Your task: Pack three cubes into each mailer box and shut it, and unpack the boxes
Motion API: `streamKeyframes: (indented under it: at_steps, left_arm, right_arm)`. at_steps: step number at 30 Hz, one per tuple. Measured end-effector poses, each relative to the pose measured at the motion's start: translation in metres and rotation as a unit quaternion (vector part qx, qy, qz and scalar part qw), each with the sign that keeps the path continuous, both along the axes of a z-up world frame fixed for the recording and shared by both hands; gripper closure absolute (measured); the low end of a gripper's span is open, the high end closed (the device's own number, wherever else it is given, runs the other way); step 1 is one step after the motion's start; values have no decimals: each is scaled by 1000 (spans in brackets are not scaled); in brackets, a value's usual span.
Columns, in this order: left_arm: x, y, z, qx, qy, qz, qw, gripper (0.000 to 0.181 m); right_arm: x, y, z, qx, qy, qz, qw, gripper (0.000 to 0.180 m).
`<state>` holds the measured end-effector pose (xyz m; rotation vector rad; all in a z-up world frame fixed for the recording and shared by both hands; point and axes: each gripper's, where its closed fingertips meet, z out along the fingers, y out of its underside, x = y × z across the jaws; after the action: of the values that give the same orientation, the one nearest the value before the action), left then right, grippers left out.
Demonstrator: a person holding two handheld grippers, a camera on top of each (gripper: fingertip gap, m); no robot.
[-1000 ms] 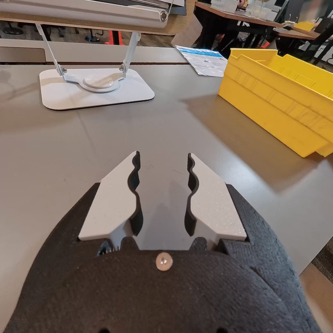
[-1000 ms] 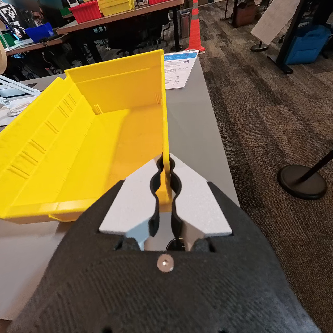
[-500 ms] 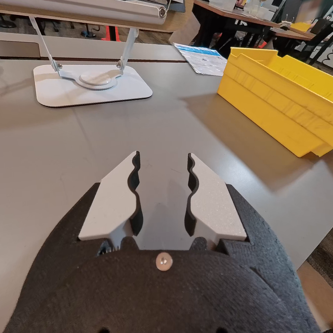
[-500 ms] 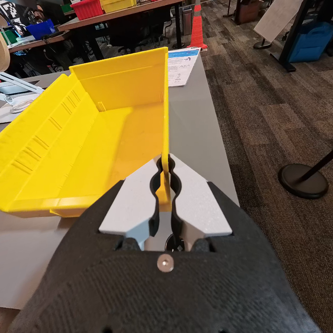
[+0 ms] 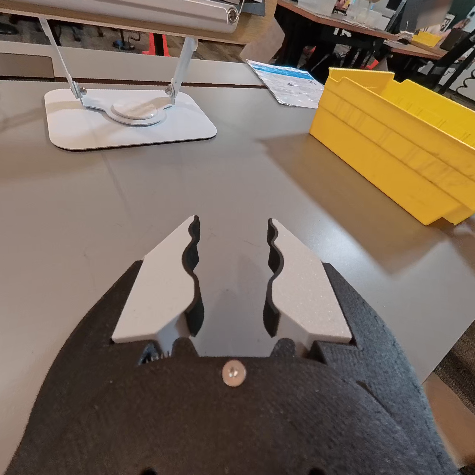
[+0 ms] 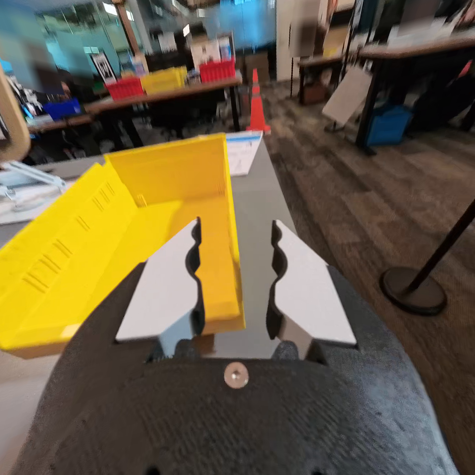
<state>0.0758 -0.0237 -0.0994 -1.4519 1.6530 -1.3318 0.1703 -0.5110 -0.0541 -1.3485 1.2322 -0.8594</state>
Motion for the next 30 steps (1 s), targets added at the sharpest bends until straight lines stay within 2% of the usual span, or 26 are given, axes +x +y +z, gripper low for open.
streamKeyframes:
  at_steps: [3, 6, 8, 11, 14, 18, 20, 22, 25, 28, 30]
  left_arm:
    - [0, 0, 0, -1, 2, 0, 1000, 131]
    - [0, 0, -1, -2, 2, 1, 1000, 131]
    - [1, 1, -1, -2, 3, 3, 1000, 131]
    - [1, 2, -1, -5, 4, 4, 1000, 131]
    - [1, 3, -1, -10, 6, 7, 1000, 131]
    - [1, 5, -1, -20, 5, 9, 1000, 131]
    - [1, 5, -1, -26, 7, 9, 1000, 130]
    - [2, 6, -2, -32, 10, 7, 999, 130]
    - [4, 13, -2, -30, 9, 15, 999, 132]
    - [6, 33, 1, -5, -5, 44, 999, 134]
    - [7, 50, 5, 16, -16, 71, 997, 132]
  right_arm:
    - [-10, 7, 35, -23, -79, -10, 997, 122]
    - [-24, 44, 69, -63, -141, 14, 988, 117]
    - [-37, 96, 96, -58, -179, 78, 979, 107]
    - [-65, 196, 122, 17, -197, 213, 957, 98]
    - [-98, 294, 108, 95, -152, 348, 920, 94]
    - [-131, 380, 48, 111, -36, 458, 881, 98]
    - [-141, 399, 24, 104, 1, 485, 868, 107]
    - [-140, 401, 10, 81, 25, 494, 865, 128]
    - [-128, 386, 13, 93, 20, 477, 874, 144]
    - [-115, 369, 17, 120, 22, 452, 883, 147]
    - [-112, 368, 17, 137, 30, 455, 879, 144]
